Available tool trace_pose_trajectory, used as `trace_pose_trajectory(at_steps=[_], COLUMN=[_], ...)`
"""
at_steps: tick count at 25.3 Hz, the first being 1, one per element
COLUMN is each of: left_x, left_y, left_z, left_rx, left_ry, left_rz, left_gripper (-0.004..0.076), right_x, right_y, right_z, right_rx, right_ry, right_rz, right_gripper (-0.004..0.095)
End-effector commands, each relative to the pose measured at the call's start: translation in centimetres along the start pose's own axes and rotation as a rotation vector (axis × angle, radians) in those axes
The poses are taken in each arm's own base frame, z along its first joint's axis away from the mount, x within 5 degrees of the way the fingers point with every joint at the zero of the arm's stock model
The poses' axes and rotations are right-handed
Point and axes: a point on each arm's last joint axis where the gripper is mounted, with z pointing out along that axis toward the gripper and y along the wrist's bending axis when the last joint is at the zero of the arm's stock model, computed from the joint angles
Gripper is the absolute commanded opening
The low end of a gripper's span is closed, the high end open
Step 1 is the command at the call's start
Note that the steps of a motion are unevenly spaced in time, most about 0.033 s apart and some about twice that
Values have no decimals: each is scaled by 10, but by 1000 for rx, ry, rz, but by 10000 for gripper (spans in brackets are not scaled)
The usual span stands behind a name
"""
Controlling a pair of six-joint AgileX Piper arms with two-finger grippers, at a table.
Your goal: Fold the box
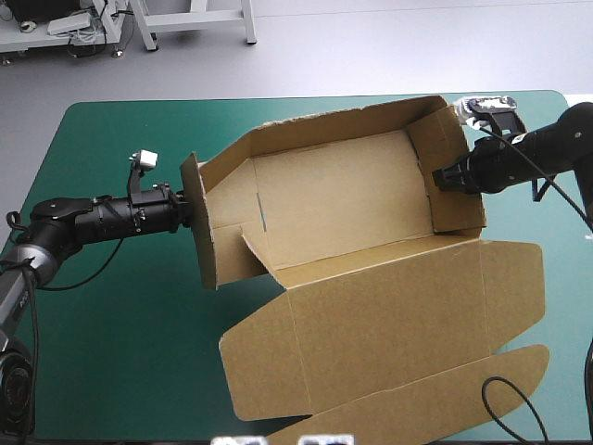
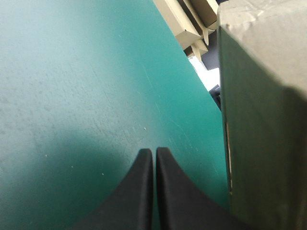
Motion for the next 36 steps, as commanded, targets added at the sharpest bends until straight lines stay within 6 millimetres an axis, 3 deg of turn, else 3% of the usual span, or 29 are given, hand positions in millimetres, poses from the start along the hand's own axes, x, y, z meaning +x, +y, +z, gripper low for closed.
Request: trace_pose_trajectory(at_steps=[1,7,10,14,29,36], left_x=[-6,6,0,-7,-9,-9], left_y=[-32,-65,-72,-77,-80,-89], left_z=[-3,33,33,32,33,39], left_rx=[152,279,298,338,359,409], left_ry=[-14,89,69,5,-13,-33], left_rz=[13,70,80,55,43,37], left_gripper=[13,13,15,93,290,307], right_x=[-7,-10,-12,-13,-17,-18], right_y=[12,0,-3,-6,-6,-7], right_z=[-22,-12,-7,-5,-5,-6], right_rx=[-8,57,56,70,74,84], right_ry=[-117,-110,-104,-115,-153,-168], right_rz=[5,34,41,40,40,43], right_gripper=[-18,-18,-18,-18,-18,-18])
